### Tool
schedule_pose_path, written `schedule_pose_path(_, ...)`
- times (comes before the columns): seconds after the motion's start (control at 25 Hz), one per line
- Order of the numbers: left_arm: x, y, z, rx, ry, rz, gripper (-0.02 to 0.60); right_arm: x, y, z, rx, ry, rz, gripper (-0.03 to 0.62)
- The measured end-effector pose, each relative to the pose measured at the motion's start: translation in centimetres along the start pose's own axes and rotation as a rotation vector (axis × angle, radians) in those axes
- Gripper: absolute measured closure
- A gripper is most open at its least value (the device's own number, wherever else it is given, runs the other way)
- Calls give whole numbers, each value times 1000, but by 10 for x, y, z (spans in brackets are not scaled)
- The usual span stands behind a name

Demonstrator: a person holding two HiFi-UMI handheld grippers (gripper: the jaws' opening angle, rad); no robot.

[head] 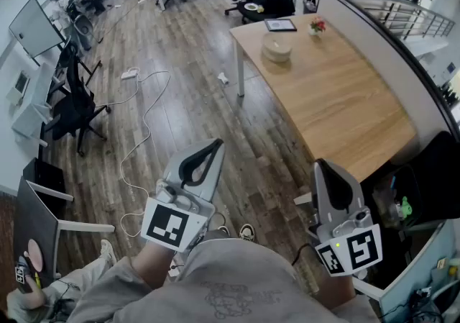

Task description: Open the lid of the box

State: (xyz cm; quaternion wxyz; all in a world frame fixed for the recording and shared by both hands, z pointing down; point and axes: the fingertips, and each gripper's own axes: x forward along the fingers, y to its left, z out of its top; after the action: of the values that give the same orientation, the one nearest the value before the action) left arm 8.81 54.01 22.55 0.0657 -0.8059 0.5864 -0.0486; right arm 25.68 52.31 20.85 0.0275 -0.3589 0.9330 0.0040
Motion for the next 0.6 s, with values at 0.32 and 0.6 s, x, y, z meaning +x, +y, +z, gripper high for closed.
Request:
schedule_pose_path(0.32,8,1,1,-1,0,-2,581,1,-13,0,25,-21,-21,583)
schedule_pose_path(0.6,12,-4,2,-12,-1,-7,581,1,-27,-7,33,-10,-63,583)
